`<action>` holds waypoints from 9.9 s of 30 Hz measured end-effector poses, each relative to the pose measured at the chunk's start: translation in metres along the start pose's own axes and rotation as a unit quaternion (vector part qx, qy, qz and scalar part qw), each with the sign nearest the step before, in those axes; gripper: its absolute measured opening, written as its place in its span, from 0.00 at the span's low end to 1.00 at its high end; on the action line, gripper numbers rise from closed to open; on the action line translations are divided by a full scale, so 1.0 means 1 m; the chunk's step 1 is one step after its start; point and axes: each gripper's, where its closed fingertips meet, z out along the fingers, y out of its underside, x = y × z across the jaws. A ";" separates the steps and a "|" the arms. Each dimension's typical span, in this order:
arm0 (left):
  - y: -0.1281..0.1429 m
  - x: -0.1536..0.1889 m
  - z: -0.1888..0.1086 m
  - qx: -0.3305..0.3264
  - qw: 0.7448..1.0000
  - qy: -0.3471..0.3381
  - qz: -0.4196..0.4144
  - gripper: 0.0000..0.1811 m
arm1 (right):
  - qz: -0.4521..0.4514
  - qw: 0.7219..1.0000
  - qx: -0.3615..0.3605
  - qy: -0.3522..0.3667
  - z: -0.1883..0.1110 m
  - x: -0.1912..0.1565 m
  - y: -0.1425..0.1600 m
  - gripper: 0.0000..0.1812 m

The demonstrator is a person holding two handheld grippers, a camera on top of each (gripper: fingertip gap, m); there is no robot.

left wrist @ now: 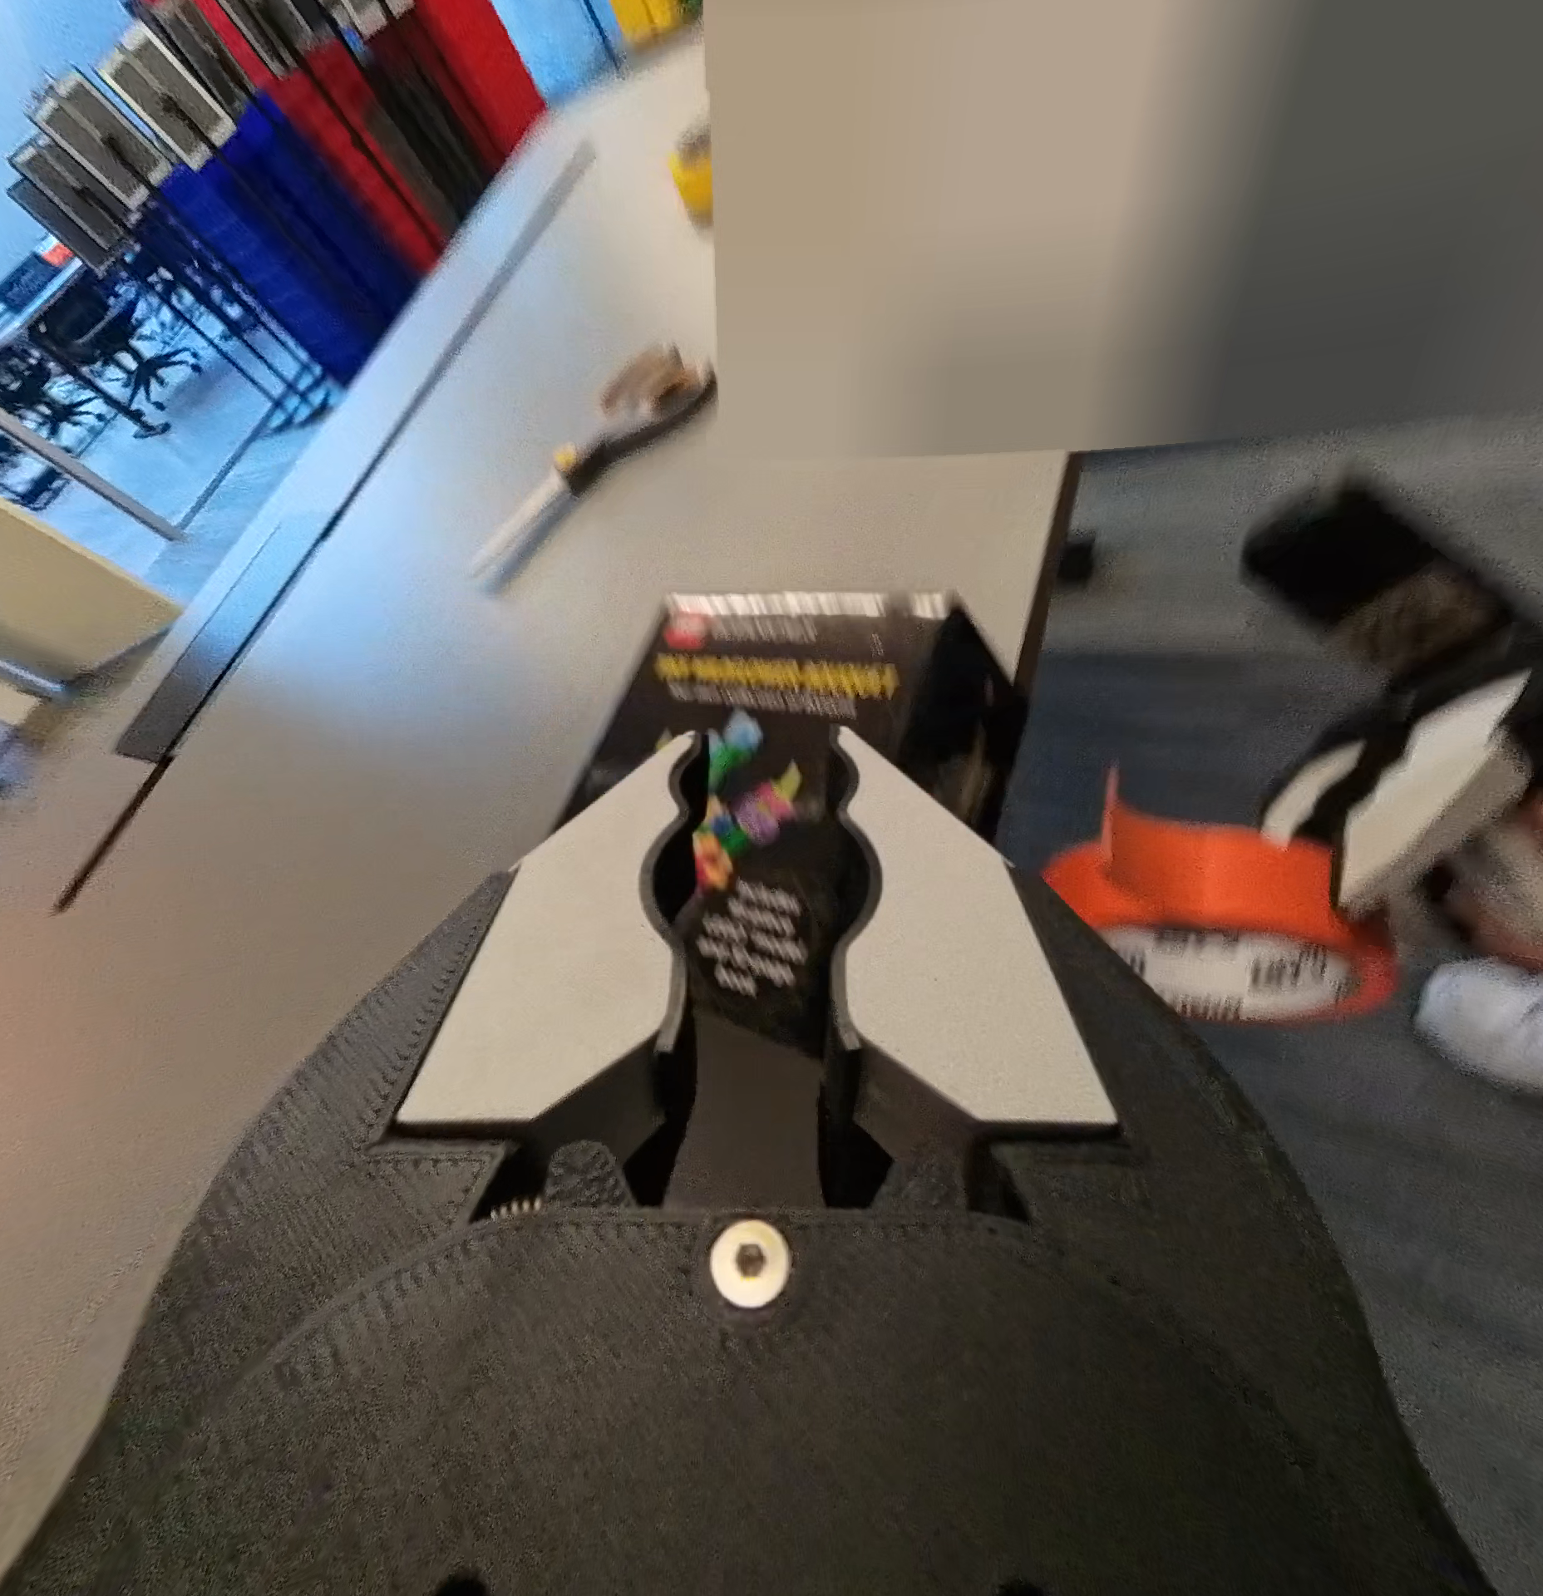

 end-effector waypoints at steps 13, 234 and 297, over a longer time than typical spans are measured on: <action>0.053 -0.008 0.054 -0.243 0.947 0.211 -0.010 0.78 | 0.009 1.000 -0.012 0.005 -0.022 -0.026 0.000 0.05; 0.088 0.160 0.013 0.148 0.809 0.176 -0.540 0.04 | -0.280 0.909 -0.252 0.178 0.058 0.032 -0.047 0.00; 0.070 0.159 0.004 0.190 0.723 0.236 -0.621 0.04 | -0.259 0.685 -0.531 0.426 -0.064 0.176 -0.367 0.00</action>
